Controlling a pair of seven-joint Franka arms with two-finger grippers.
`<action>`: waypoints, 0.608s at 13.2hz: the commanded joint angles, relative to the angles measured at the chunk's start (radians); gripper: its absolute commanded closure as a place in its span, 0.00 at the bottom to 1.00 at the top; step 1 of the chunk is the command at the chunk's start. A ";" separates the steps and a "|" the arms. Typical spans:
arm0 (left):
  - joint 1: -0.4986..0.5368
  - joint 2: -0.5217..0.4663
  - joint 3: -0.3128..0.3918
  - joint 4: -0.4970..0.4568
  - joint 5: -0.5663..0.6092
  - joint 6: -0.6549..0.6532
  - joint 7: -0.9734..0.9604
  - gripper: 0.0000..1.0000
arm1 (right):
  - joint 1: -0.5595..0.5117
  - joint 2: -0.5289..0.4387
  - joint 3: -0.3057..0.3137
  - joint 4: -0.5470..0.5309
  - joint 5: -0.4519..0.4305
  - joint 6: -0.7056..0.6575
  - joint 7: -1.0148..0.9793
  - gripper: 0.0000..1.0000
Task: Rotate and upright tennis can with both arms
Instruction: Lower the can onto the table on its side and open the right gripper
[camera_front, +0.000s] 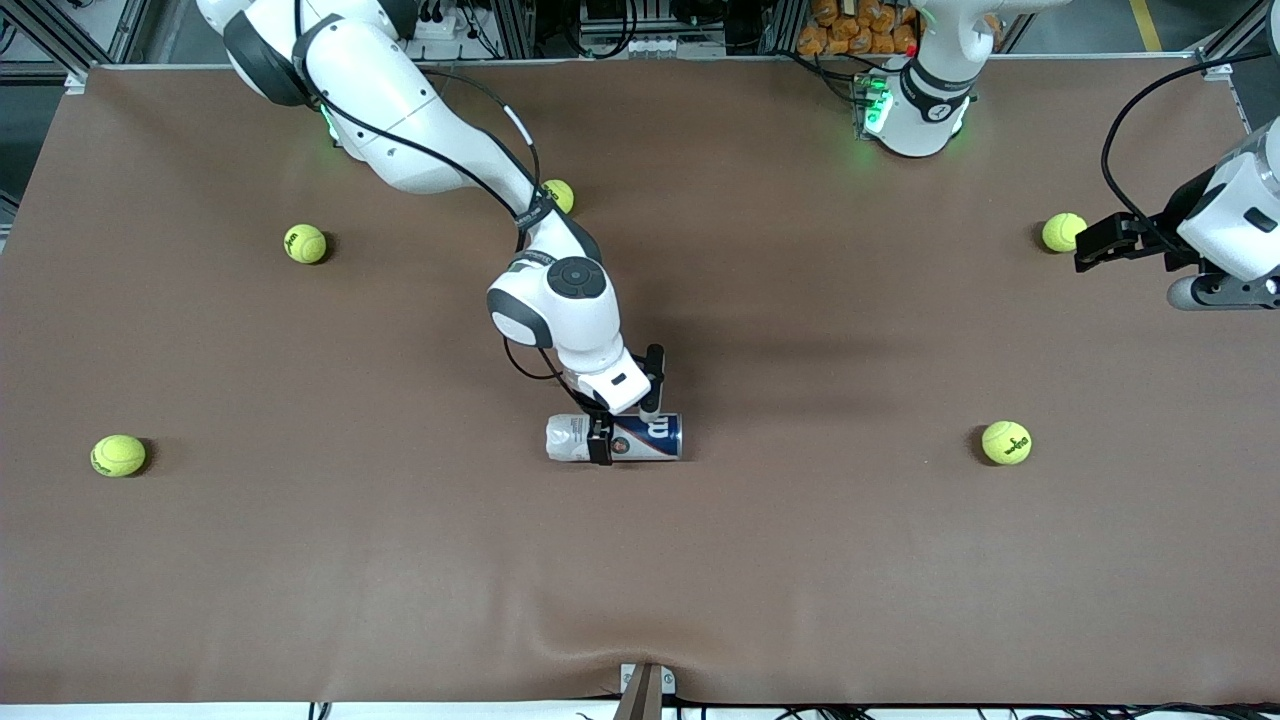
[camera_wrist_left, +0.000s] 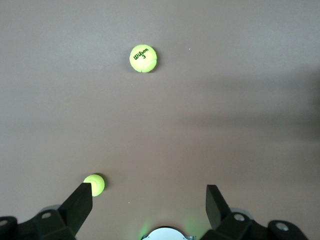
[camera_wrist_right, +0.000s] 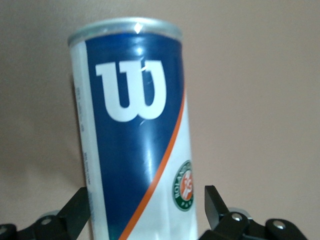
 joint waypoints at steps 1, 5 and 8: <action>0.005 -0.004 -0.006 -0.003 0.015 -0.001 0.004 0.00 | -0.009 -0.001 0.010 0.027 -0.023 0.032 -0.016 0.00; 0.005 0.023 -0.004 0.001 -0.112 0.005 -0.014 0.00 | -0.039 -0.097 0.022 0.004 -0.005 0.037 -0.013 0.00; 0.004 0.094 -0.004 0.009 -0.214 0.063 -0.016 0.00 | -0.065 -0.183 0.037 -0.075 0.008 0.035 -0.007 0.00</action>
